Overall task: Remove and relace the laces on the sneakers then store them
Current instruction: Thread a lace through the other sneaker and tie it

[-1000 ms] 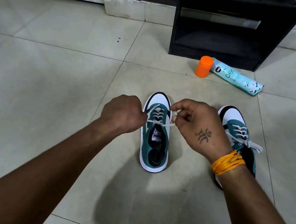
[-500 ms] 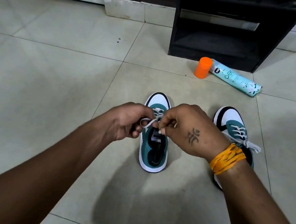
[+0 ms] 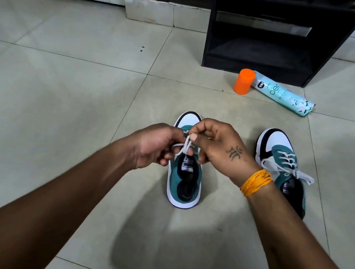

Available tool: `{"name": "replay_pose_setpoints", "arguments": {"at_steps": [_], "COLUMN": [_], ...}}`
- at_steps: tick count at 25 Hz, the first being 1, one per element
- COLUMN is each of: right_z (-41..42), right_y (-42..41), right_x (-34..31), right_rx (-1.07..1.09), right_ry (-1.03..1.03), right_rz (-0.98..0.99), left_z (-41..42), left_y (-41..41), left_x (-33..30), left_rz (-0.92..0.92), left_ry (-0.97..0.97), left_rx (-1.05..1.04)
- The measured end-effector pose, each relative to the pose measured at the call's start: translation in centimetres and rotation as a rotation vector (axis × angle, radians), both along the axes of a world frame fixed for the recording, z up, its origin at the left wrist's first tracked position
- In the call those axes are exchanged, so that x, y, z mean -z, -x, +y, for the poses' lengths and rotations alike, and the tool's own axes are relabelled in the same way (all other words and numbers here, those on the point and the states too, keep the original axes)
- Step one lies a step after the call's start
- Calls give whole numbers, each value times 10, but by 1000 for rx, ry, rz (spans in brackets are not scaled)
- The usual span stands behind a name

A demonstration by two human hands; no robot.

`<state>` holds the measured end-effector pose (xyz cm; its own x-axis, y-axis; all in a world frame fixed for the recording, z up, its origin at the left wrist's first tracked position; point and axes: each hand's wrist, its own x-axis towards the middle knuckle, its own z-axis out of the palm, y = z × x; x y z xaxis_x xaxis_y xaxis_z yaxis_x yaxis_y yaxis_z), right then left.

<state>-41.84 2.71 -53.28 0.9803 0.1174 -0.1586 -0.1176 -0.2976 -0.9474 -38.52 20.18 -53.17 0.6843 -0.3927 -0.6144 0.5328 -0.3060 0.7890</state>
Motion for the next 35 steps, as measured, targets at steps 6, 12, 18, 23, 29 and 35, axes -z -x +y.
{"name": "replay_pose_setpoints", "arguments": {"at_steps": [6,12,18,23,29,35], "right_z": [7,17,13,9,15,8], "right_y": [-2,-6,1,11,18,31], "right_x": [25,33,22,37,41,35], "right_rx": [128,284,234,262,344,332], "right_ry": [13,-34,-232,100,248,149], "right_rz": [-32,27,137,-232,-399,-330], "left_z": [-1,-4,3,-1,-5,-2], "left_y": [3,13,8,5,3,2], "left_x": [10,34,43,26,13,14], "left_rz": [-500,-1263,-1338,-798,-76,-100], "left_ry": [-289,-598,-526,-256,40,72], "left_rx": [100,71,74,-32,-172,-131]}}
